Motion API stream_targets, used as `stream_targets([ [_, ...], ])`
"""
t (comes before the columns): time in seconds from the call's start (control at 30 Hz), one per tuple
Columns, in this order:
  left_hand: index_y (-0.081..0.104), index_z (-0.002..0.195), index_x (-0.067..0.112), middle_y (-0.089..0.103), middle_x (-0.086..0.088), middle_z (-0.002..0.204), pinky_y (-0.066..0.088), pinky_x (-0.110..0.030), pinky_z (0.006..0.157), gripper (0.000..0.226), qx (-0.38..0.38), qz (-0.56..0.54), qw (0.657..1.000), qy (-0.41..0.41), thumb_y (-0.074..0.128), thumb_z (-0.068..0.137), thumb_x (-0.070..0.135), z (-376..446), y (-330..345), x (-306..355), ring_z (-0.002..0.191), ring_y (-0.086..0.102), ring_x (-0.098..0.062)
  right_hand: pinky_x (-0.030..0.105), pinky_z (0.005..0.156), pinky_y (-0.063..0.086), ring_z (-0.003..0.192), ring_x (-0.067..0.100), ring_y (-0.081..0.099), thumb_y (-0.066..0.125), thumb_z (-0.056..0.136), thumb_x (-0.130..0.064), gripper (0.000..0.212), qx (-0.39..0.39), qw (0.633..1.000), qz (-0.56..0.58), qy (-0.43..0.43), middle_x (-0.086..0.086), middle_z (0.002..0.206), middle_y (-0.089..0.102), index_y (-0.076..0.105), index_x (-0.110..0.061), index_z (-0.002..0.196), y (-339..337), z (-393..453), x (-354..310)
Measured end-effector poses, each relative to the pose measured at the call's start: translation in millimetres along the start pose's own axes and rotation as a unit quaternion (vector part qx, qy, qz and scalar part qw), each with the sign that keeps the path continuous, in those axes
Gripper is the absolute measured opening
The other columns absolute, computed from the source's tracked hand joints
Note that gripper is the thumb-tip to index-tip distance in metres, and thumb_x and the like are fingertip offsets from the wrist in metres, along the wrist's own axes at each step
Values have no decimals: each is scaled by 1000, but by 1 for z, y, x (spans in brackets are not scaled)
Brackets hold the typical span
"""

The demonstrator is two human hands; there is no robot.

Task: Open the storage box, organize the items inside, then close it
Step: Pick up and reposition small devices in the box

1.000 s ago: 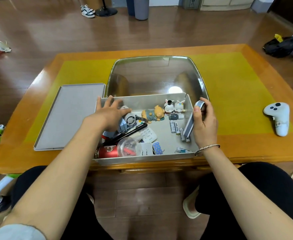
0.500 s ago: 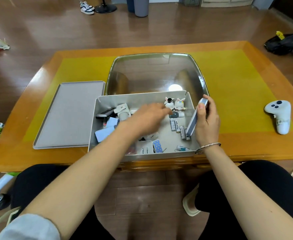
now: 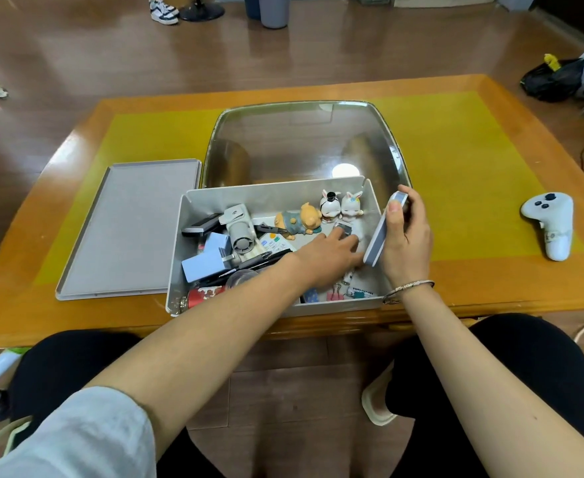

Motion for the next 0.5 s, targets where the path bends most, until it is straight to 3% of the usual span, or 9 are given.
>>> stream_targets([
  [0.1,49,128,22,41,-12,124,47,-44,85,44,-24,-49,998,-25,56,85,18,-5,0,-2,113,37,-32,19,73,37,99,23,57,37,89,-45,54,-2,1000,-3,-2,13,113,61,50,-7,126,0,0,0],
  [0.17,52,120,19,42,-12,121,44,-44,87,35,-25,-81,996,-35,49,87,30,-8,-2,-1,111,37,-31,23,75,38,99,25,57,35,87,-52,61,-4,1000,0,-3,15,112,61,50,-7,126,0,-1,0],
  [0.27,51,120,17,42,-12,123,42,-44,88,39,-21,-94,994,-56,43,91,42,-12,-2,3,113,36,-30,28,78,40,100,26,57,35,86,-53,63,-7,1000,2,0,16,111,60,50,-8,126,1,-1,0],
  [0.5,29,139,19,28,-12,136,44,-45,81,60,-82,-110,966,-217,59,88,28,-11,-3,13,127,27,-37,25,81,40,101,22,55,40,89,-42,52,-10,1000,0,4,12,113,59,50,-7,125,0,-1,0],
])
Point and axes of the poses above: each hand's wrist, its own z-axis towards the middle knuckle, its own y-axis out of the palm, x = y × z, the point moved 2 cm from there along z, towards the middle knuckle
